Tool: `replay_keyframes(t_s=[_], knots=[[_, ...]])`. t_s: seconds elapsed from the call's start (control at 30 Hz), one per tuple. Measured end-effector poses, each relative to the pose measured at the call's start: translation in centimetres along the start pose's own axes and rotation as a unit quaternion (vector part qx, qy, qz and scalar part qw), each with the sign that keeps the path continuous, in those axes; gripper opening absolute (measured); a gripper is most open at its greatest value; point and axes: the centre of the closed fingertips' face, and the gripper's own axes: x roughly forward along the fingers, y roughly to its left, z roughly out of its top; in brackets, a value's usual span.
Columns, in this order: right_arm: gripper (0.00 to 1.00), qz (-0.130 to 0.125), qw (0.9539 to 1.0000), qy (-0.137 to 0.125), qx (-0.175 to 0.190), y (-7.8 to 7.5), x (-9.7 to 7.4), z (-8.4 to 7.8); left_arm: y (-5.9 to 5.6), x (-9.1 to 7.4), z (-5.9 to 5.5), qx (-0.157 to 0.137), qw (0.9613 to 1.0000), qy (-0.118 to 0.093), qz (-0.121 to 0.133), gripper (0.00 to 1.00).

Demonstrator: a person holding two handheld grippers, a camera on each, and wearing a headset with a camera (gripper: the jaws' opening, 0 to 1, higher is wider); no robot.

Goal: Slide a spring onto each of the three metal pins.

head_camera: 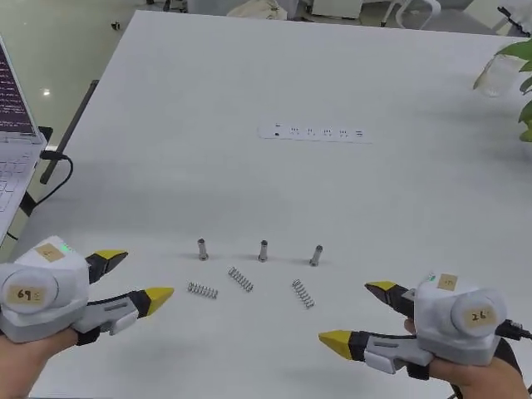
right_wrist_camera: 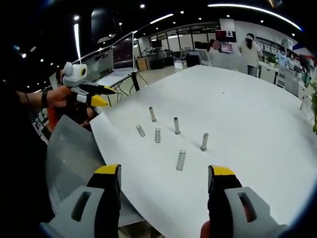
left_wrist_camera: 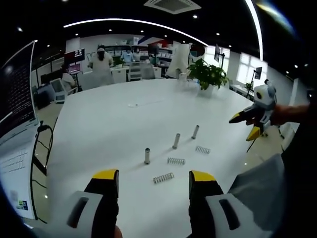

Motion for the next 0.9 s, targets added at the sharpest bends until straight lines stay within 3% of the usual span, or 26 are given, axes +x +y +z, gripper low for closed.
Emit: replay_keyframes(t_s=[0.37, 0.6, 0.9], knots=[[0.70, -0.002, 1.0000, 0.001, -0.001, -0.3, -0.1, 0.1, -0.8, -1.4, 0.6, 0.007, 0.9999, -0.013, -0.006, 0.64], [0.70, -0.001, 1.0000, -0.001, -0.002, -0.4, -0.1, 0.3, -0.9, -2.3, -0.1, 0.007, 0.9999, -0.012, -0.002, 0.66], [0.71, 0.002, 1.0000, -0.007, -0.003, -0.3, -0.3, 0.7, -1.0, -2.6, 0.3, 0.008, 0.9998, -0.020, -0.001, 0.69]])
